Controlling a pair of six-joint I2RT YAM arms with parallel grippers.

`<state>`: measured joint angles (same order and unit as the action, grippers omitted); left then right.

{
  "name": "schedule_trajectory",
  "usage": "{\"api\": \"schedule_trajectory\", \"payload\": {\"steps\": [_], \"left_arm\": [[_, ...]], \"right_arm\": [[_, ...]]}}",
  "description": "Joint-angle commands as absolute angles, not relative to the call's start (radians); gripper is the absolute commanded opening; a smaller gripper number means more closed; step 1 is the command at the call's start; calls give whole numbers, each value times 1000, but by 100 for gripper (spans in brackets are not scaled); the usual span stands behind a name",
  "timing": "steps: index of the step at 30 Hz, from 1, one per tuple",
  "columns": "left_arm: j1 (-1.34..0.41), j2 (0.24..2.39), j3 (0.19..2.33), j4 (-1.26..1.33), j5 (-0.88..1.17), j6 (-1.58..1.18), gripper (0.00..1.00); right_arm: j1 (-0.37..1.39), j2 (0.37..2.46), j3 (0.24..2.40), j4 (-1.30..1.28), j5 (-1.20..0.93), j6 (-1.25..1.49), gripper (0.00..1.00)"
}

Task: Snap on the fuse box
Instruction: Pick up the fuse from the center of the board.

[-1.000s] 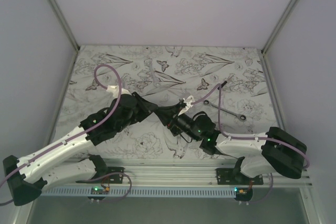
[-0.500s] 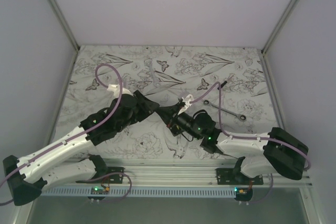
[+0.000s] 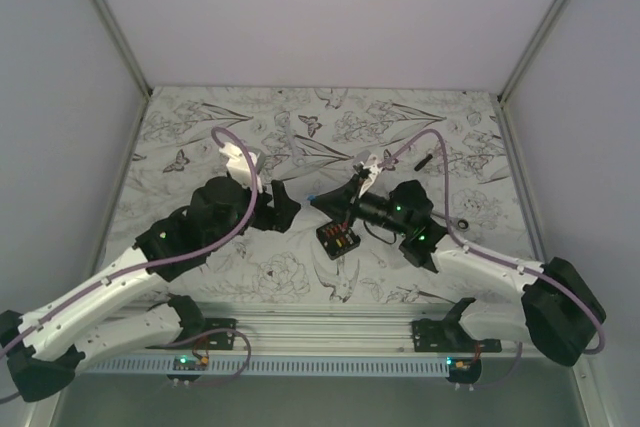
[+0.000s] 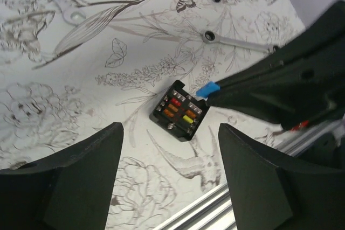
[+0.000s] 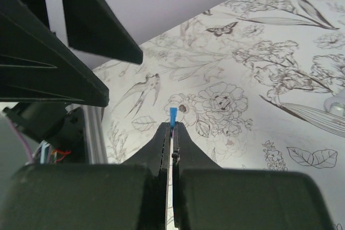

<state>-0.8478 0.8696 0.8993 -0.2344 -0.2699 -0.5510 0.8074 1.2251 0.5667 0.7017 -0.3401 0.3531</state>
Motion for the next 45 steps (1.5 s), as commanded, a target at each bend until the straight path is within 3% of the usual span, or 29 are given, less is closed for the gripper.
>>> {"api": "schedule_trajectory", "payload": {"steps": [1, 11, 25, 45], "left_arm": [[-822, 827, 928, -209, -93, -226, 74], [-723, 833, 929, -132, 357, -66, 63], [-696, 922, 956, -71, 526, -70, 28], [-683, 946, 920, -48, 539, -86, 25]], "right_arm": [[732, 1194, 631, 605, -615, 375, 0], [669, 1171, 703, 525, -883, 366, 0], [670, 1176, 710, 551, -967, 373, 0], [670, 1167, 704, 571, -988, 381, 0]]}}
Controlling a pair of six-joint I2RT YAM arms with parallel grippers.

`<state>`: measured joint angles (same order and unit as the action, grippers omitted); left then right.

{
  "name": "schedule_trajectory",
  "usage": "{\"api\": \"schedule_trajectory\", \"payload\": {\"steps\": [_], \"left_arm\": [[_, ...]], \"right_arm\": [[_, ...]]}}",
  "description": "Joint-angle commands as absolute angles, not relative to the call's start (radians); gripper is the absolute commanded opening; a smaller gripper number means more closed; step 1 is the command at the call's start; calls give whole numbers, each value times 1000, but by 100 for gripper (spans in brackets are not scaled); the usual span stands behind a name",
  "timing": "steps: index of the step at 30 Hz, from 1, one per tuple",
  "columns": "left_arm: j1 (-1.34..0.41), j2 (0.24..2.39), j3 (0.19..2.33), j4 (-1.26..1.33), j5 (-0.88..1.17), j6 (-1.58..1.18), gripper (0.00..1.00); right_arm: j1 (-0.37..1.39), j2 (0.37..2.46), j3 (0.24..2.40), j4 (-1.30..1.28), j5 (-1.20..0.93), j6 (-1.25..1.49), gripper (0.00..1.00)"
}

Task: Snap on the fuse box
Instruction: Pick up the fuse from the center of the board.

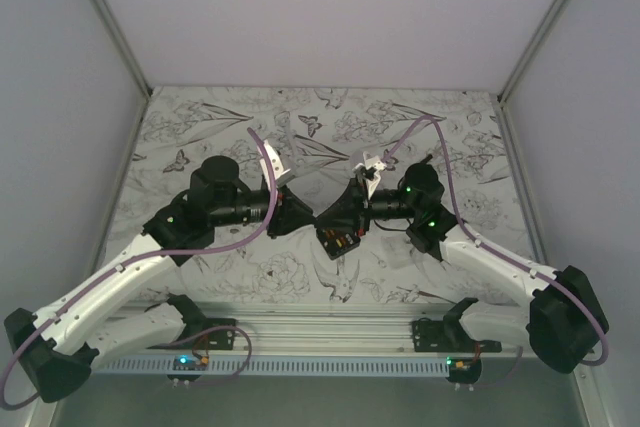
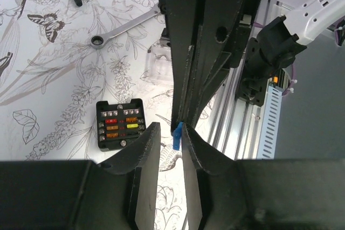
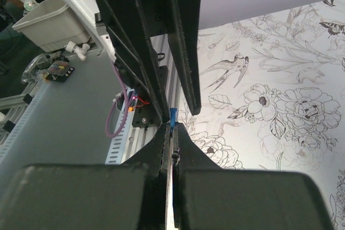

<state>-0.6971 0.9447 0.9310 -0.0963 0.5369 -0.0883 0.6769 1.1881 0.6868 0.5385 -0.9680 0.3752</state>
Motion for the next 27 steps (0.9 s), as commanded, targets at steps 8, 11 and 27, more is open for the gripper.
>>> {"api": "schedule_trajectory", "payload": {"steps": [8, 11, 27], "left_arm": [[-674, 949, 912, -41, 584, -92, 22], [-674, 953, 909, -38, 616, -95, 18], [-670, 967, 861, -18, 470, -183, 0]], "right_arm": [[671, 1162, 704, 569, -986, 379, 0], [670, 1163, 704, 571, -985, 378, 0], [665, 1172, 707, 507, -908, 360, 12]]}}
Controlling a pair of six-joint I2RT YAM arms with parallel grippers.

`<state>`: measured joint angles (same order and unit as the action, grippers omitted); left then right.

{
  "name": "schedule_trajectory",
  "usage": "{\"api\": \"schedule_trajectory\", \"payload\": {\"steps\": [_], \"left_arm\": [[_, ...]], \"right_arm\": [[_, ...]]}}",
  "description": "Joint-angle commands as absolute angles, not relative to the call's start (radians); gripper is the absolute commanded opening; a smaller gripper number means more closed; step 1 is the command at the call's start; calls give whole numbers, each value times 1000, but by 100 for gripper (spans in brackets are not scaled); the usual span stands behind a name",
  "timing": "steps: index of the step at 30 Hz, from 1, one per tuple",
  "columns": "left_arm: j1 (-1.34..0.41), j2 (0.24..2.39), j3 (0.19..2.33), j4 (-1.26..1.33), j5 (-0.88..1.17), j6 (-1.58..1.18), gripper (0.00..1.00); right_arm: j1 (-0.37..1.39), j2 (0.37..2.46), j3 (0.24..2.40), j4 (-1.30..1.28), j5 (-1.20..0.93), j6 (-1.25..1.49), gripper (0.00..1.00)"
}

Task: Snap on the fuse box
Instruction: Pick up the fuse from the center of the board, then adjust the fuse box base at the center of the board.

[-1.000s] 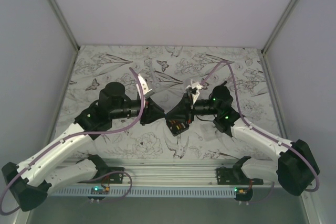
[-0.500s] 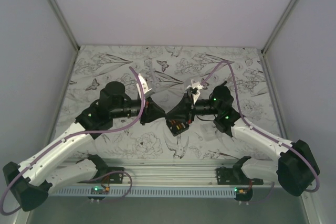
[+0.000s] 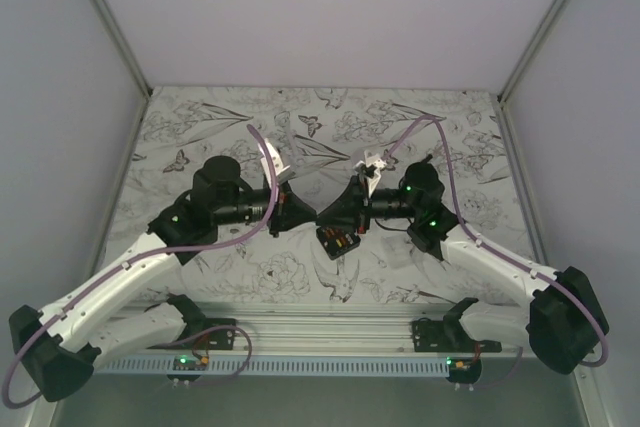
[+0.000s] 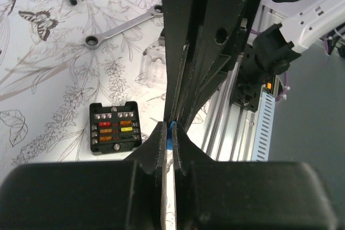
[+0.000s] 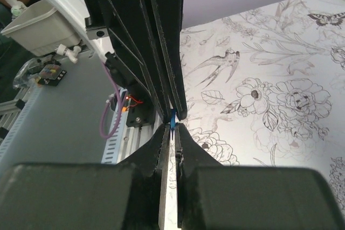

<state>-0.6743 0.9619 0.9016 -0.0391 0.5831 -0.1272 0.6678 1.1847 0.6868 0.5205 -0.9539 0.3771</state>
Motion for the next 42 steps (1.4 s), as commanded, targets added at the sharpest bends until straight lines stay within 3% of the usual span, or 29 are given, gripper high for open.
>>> {"api": "schedule_trajectory", "payload": {"steps": [1, 7, 9, 19, 25, 42], "left_arm": [[-665, 967, 855, -20, 442, -201, 0], [-636, 1005, 859, -97, 258, -313, 0], [-631, 1025, 871, -140, 200, -344, 0], [-618, 1142, 942, -353, 33, -535, 0], [-619, 1205, 962, -415, 27, -662, 0], [-678, 1399, 1037, -490, -29, -750, 0]], "right_arm": [[662, 1171, 707, 487, -893, 356, 15], [602, 1143, 687, 323, -757, 338, 42], [577, 1137, 690, 198, -668, 318, 45], [460, 1217, 662, -93, -249, 282, 46], [460, 1325, 663, -101, -167, 292, 43], [570, 1512, 633, -29, -326, 308, 30]]}}
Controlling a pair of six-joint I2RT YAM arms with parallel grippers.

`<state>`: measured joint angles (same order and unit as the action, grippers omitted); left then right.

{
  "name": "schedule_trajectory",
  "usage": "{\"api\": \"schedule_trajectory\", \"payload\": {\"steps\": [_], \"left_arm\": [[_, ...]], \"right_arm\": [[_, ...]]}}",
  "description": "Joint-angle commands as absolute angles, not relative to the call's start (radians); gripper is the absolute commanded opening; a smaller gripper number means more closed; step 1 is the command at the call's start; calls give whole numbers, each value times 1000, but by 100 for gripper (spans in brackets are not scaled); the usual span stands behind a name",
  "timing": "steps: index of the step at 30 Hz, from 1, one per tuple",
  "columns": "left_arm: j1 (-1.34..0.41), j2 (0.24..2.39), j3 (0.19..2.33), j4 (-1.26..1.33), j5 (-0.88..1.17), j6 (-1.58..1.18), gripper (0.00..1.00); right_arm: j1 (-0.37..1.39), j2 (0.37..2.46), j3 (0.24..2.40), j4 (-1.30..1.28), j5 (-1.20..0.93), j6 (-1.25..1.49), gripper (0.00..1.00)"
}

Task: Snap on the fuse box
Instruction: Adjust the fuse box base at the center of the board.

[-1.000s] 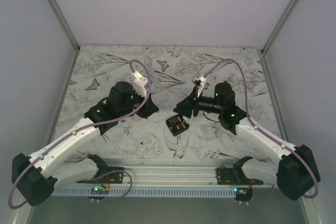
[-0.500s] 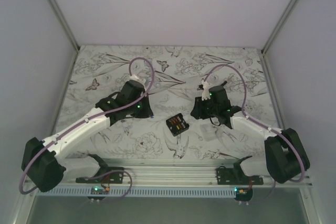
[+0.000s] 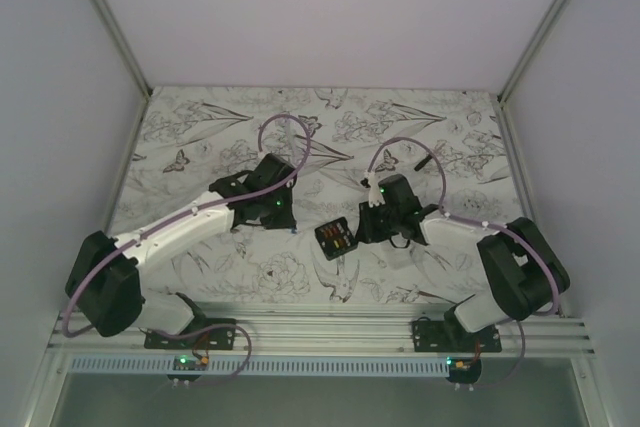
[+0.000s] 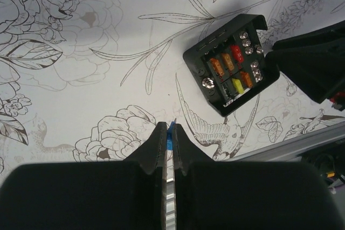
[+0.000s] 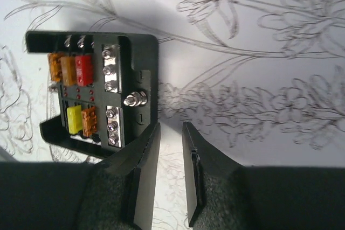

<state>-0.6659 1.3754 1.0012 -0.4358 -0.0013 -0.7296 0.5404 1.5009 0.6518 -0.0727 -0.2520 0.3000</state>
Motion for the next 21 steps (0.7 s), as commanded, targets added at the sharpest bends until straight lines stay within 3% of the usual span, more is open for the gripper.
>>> {"api": "schedule_trajectory", "payload": {"steps": [1, 21], "left_arm": [[-681, 1406, 1040, -493, -32, -750, 0], [-778, 1543, 1130, -560, -87, -776, 0]], "right_arm": [[576, 1513, 629, -15, -349, 311, 30], [662, 1493, 614, 57, -437, 337, 31]]}}
